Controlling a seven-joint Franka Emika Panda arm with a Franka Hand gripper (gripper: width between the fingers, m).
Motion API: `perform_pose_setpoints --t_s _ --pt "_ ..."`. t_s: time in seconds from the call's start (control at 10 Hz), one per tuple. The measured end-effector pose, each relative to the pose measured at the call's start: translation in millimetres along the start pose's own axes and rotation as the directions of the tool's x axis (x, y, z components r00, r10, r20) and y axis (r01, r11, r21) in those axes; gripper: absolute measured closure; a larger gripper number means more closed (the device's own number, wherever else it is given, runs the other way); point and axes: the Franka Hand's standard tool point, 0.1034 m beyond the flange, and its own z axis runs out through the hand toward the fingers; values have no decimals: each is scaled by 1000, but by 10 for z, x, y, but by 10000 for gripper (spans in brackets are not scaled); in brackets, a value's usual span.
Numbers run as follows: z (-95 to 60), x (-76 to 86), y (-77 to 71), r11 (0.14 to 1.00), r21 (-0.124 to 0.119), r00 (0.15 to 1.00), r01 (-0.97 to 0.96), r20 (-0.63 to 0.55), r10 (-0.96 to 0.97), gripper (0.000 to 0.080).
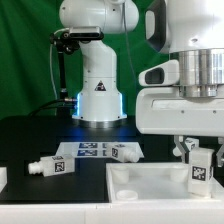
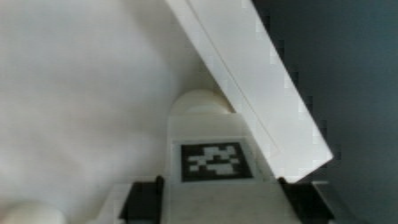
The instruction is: Assemble one leg
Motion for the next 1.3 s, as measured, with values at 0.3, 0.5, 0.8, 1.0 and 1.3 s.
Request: perform_pose_setpoints --t_s 0.3,0.5,0.8,1.0,1.3 --pt "33 1 -10 907 26 906 -421 55 419 509" --pt "36 -6 -12 894 29 893 -448 59 446 509" --pt "32 -3 -5 972 30 972 -233 46 232 234" --pt "16 -28 3 993 16 991 118 61 -119 155" --pt "7 10 37 961 36 961 272 28 -274 151"
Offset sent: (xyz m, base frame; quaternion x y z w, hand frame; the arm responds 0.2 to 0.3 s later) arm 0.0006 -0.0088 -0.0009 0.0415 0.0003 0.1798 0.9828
